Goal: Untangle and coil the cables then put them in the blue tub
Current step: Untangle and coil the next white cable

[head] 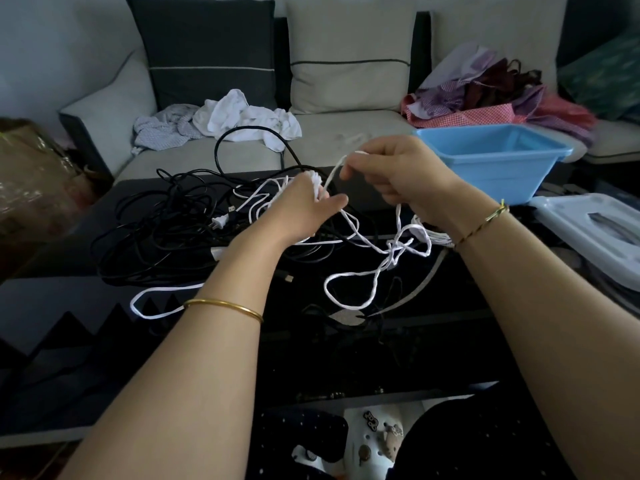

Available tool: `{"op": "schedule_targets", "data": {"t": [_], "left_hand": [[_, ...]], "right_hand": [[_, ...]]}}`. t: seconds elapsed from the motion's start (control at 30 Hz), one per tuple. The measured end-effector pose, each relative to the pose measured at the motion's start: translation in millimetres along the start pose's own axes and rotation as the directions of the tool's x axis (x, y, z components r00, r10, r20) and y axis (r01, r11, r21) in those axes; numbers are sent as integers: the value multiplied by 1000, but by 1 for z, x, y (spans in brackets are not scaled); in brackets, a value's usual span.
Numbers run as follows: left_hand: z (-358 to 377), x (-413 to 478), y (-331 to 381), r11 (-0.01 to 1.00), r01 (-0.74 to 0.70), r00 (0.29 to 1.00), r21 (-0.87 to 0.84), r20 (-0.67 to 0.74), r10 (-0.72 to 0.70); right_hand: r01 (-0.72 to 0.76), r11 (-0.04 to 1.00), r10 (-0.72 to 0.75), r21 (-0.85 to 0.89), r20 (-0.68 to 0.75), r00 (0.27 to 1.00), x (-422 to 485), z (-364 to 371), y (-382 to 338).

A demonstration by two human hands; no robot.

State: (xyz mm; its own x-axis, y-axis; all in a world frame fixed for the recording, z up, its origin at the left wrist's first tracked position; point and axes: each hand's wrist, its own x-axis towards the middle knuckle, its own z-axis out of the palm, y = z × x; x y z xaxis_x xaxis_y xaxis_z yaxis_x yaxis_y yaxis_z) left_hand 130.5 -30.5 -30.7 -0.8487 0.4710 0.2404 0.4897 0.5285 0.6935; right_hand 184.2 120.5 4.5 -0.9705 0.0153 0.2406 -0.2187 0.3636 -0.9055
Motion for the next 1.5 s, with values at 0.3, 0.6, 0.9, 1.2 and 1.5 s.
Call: {"op": "schedule_targets", "data": {"t": [0.3,0.6,0.9,1.2,1.5], "left_hand": [[-2,-6,25,606,343,919,-718,389,-61],[-14,-3,16,-125,422,894,-898,435,-106],[-18,1,11,-270,54,980,-961,103,-170],[-11,5,-3,281,-102,856,-954,-229,-464],[4,5,-10,998,-14,967,59,-252,28]], "right_hand": [[-95,993,108,75,-193,975,7,-3,33],[-305,939,270,162,206,940,5,6,51],[-251,938,333,-239,422,843,-1,21,48],[0,824,443,-567,643,625,-10,25,18],[12,765,206,-643,263,943,-4,4,3]]}}
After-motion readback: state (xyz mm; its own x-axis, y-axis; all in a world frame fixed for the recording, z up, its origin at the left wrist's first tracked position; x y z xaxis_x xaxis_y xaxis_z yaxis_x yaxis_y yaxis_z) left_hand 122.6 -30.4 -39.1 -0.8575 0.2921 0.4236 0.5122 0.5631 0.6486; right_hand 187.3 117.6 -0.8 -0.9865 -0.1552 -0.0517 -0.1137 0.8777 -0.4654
